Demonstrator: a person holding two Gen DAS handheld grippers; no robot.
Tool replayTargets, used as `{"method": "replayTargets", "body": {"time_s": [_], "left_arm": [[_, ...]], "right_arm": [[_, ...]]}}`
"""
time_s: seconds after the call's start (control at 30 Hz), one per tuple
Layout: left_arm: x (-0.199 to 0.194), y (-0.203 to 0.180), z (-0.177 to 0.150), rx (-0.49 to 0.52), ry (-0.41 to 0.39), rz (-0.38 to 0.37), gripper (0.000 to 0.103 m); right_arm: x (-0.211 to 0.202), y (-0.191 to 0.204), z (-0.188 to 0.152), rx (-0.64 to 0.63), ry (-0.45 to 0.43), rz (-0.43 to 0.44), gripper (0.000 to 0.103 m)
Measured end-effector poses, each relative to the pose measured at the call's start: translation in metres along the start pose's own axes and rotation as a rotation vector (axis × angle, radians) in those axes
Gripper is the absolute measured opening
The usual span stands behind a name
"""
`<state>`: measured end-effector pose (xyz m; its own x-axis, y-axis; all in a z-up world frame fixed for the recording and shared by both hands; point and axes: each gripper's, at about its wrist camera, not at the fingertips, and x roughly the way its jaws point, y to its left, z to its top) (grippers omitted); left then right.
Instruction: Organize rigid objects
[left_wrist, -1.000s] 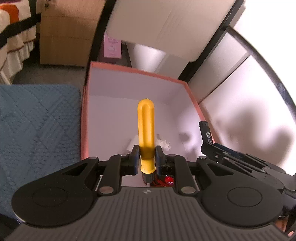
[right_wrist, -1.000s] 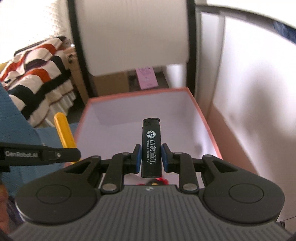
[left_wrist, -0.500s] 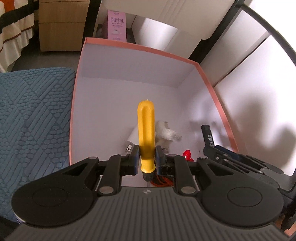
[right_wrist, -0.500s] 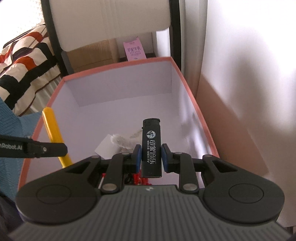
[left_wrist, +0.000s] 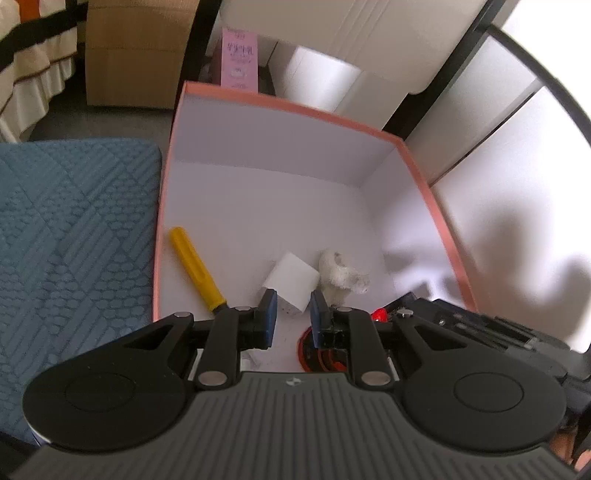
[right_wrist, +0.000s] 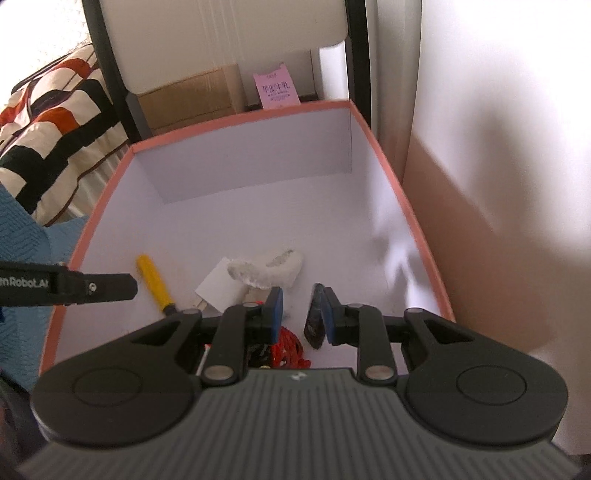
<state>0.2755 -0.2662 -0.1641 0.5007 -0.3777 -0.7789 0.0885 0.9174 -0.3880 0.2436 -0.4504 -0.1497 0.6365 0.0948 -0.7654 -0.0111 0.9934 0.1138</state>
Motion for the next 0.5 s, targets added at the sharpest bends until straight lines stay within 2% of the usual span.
{"method": "replayTargets", "body": {"time_s": [0.23,0.33,0.5], "left_arm": [[-0.067,-0.012,0.006,0.089,-0.12,-0.009,0.022],[-0.1,-0.014,0.006,0.107,-0.177,-0.018,0.028],[-0.148,-0.014,0.002,0.131,-0.238,-0.041,0.029]], "right_arm": [[-0.058,0.017,0.022,0.019,-0.12,0.039,0.027],[-0.083,0.026,0.028,0.017,-0.161,0.049,0.027],[-0.122,0.043,0.03,0.016,-0.213,0.057,0.027]]}}
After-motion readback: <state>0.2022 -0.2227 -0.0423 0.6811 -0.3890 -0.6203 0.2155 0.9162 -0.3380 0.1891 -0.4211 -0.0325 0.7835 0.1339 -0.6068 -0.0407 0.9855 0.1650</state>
